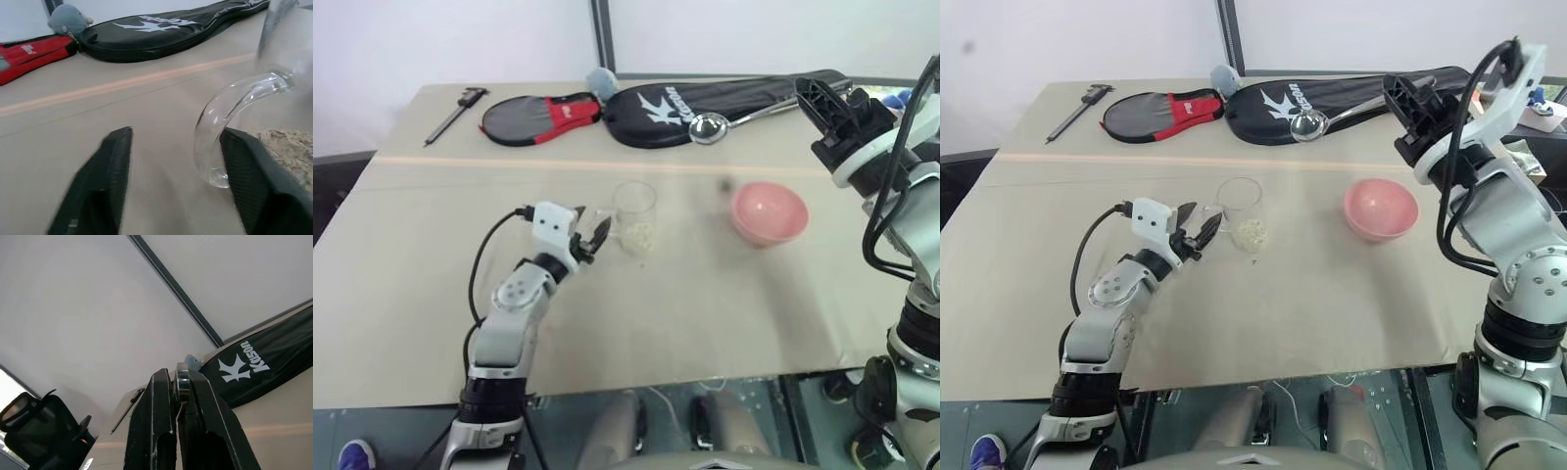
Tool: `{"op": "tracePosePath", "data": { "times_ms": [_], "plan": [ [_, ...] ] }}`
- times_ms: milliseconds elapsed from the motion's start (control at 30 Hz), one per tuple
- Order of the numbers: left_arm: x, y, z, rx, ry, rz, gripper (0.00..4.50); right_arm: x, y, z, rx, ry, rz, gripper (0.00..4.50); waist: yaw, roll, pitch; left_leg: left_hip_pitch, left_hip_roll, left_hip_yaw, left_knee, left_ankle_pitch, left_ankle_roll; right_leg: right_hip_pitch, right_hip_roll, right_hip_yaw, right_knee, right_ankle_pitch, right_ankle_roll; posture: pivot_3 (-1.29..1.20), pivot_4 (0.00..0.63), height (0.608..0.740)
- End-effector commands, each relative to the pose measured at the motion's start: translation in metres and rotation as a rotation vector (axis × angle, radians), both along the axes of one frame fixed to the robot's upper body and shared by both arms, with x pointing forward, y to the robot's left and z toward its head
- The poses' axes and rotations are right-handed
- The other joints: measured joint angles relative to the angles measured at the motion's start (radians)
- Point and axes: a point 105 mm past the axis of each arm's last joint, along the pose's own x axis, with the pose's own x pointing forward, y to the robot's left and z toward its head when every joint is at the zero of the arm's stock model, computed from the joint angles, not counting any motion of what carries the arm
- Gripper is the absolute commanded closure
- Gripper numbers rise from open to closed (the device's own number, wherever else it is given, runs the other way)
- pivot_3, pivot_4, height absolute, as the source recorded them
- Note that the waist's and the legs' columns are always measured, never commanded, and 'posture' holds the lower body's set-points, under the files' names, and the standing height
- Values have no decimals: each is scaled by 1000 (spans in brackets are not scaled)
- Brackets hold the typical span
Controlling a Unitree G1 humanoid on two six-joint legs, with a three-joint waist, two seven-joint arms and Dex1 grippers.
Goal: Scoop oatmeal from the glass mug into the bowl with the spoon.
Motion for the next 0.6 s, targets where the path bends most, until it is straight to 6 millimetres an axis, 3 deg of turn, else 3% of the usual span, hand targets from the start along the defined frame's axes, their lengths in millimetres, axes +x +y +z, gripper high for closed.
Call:
{"op": "tracePosePath", "data": {
  "times_ms": [33, 100, 133, 400, 600],
  "plan": [
    [-1, -8, 16, 8, -68, -3, 3372, -10, 1, 11, 11, -61, 16, 4500, 0, 0, 0, 0, 0, 0, 0, 0, 0, 0, 0, 0, 0, 0, 0, 0, 150, 740],
    [-1, -10, 15, 4, -67, -1, 4281, -11, 1, 11, 9, -60, 17, 4500, 0, 0, 0, 0, 0, 0, 0, 0, 0, 0, 0, 0, 0, 0, 0, 0, 150, 740],
    [-2, -10, 15, 2, -68, 0, 4457, -11, 1, 10, 9, -60, 17, 4500, 1, 0, 0, 0, 0, 0, 0, 0, 0, 0, 0, 0, 0, 0, 0, 0, 150, 740],
    [2, -13, 20, -11, -87, 23, 4457, -14, 6, 10, -30, -73, 38, 4500, -2, 0, -1, 1, 1, 0, 0, 0, 0, 1, 1, 0, 0, 0, 0, 0, 150, 740],
    [12, -9, 32, -30, -110, 67, 4457, -21, 21, 18, -107, -125, 99, 4500, 1, 0, -1, 0, 0, 0, 0, 0, 0, 1, 1, 0, 0, 0, 0, 0, 150, 740]
  ]
}}
